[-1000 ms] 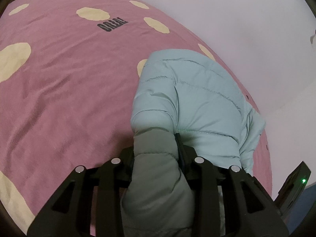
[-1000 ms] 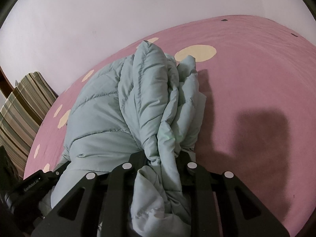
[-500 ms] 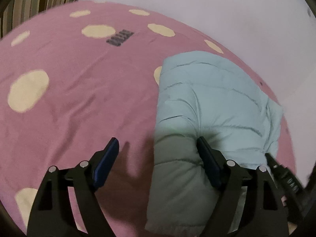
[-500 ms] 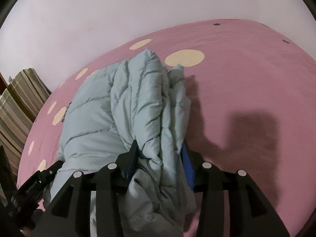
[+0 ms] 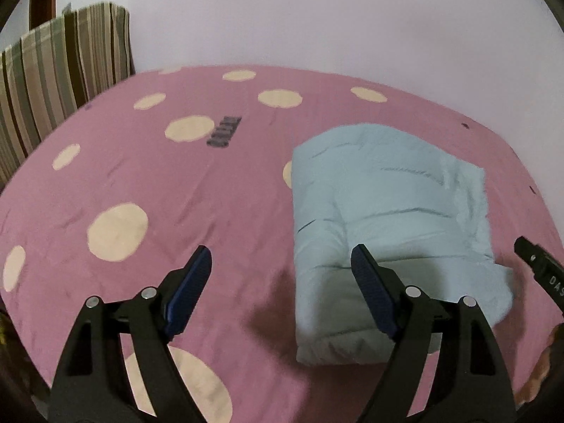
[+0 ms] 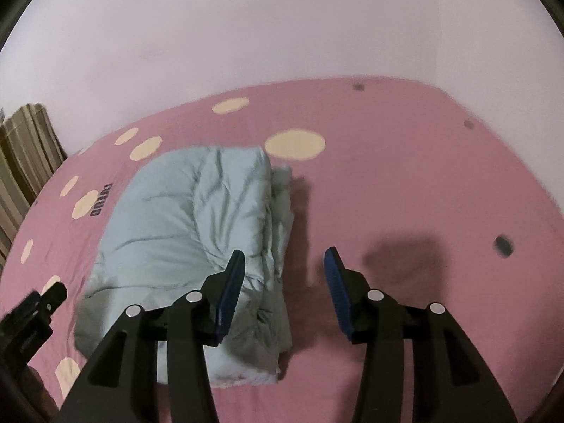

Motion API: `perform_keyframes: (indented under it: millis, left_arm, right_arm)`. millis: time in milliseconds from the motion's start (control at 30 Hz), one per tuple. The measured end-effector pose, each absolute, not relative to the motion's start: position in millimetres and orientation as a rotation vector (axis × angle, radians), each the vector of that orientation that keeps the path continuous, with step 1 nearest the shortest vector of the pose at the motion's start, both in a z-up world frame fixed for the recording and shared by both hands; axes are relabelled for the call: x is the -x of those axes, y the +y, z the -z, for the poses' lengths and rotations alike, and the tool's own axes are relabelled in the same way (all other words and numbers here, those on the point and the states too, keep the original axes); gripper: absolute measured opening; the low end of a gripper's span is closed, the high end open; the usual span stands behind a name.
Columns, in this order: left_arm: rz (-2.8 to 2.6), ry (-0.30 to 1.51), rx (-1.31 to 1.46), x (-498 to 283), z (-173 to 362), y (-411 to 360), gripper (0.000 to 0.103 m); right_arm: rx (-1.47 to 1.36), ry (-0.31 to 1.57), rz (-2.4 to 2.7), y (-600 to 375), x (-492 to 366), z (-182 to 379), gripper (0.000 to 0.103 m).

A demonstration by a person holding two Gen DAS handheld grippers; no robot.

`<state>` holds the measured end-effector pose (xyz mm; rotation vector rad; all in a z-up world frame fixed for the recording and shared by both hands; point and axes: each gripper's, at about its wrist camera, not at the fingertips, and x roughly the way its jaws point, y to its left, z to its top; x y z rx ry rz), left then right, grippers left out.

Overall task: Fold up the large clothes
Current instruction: 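Open both tools and pull them back from the folded jacket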

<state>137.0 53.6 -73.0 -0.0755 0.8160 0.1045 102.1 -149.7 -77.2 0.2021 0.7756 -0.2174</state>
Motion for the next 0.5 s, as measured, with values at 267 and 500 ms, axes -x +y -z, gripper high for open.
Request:
perform_keyframes:
  millis: [267,500]
  left_arm:
    - [-0.093,0.709,0.028,-100,27,34,0.092]
    - [-0.084,0.667,0.031,-75,6,24,0.093]
  right_arm:
    - [-0.139,0.704,0.192,-133,-61,35,0.053]
    - [-0.133,0.674,0.182,-122,-45,20,0.059]
